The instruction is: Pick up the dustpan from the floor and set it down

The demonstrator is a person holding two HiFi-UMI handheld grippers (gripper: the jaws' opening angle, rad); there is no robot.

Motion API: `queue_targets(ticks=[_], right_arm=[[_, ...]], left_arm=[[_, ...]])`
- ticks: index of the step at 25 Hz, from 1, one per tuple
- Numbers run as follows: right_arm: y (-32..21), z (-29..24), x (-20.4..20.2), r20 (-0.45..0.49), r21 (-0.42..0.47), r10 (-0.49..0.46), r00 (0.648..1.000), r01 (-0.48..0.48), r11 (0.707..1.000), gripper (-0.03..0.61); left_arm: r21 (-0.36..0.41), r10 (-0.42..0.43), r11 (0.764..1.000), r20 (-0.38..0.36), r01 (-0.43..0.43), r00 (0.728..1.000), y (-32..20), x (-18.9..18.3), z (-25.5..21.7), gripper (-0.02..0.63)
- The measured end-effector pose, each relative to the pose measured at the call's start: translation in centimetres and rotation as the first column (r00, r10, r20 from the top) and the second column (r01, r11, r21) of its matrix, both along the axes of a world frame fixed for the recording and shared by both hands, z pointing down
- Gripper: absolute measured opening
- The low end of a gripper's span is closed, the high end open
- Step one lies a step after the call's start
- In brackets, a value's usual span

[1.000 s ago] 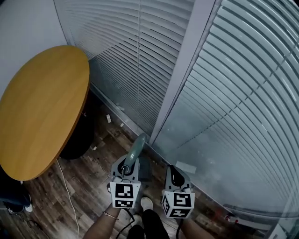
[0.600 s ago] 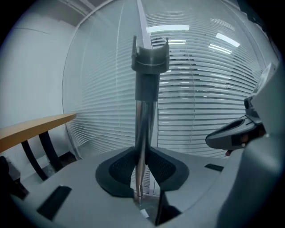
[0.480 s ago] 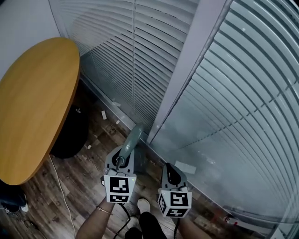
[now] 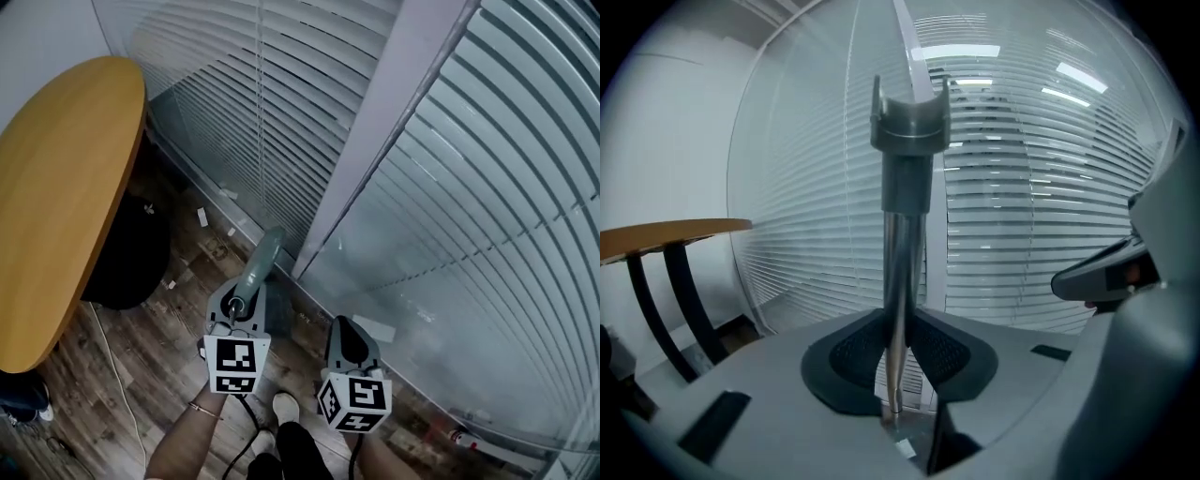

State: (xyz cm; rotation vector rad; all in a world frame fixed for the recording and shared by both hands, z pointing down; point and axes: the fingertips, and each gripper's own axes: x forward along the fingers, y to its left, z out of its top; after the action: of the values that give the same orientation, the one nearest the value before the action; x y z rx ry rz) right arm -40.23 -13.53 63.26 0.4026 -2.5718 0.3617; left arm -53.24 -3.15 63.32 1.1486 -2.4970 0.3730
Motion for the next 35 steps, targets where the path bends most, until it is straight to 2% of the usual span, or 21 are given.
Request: queue_targets(ticks=[18,35], right_arm=[[-0.9,2.6,1.3,-0.034,-0.013,0.011,0.999,-0.011,1.000,0.032],[-1.5,3.9,1.5,-0.063,-0.025,0.021,0.998,-0.023,0.999,0.032]], left_arm=[[-0.027,0.015,1.000,-0.022,-0.016,1.000,-2.6,-0.3,3.5,0.095],[-0.004,-0.052,0.999,-0.035,0.052,0.998,-3.9,-3.0,4.7,0.097]])
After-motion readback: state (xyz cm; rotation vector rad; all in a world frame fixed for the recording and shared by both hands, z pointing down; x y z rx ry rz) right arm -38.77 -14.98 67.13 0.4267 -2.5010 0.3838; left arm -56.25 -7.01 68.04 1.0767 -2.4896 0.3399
